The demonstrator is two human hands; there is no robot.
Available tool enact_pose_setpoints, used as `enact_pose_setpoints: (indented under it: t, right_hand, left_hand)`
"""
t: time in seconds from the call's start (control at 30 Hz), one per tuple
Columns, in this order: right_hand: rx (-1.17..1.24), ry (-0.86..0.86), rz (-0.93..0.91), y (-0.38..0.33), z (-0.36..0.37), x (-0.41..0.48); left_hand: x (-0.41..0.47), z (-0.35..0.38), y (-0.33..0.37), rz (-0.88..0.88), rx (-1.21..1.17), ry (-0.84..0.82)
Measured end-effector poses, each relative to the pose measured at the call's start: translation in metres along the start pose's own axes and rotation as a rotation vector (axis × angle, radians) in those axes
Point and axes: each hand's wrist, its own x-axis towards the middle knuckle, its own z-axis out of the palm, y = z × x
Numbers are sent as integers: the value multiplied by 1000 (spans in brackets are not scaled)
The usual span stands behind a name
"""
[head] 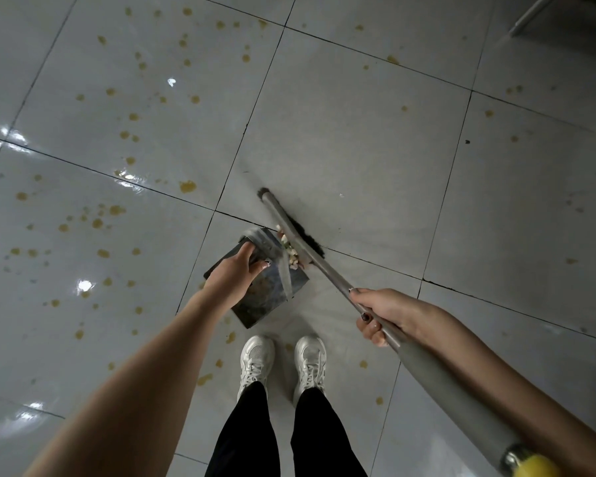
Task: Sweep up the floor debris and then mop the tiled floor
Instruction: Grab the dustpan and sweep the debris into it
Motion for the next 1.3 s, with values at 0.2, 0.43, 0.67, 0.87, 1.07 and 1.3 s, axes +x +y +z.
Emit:
enact_pose_setpoints:
  t: [0.2,0.43,0.67,0.87,1.07,1.3]
  right_hand:
    - [13,-78,62,-2,2,-17]
    - [-51,-33,43,-21,-8,-40]
    - [-177,167,-162,-33,-13,-40]
    - [-293,282,-180,-29,6,3]
    - [-216,136,-40,-1,36,16]
    - [-234,-67,117,-11,38,-13]
  left_hand:
    - [-7,0,-15,-28,-34,-32]
    - [-12,0,-22,-41,-47,-49]
    - [-14,4,-31,-37,-37,-26]
    - [-17,8,-34,-35,-50,3]
    - [-16,8,-34,-34,-76,-7]
    - [-15,4,-36,-36,-89,-31]
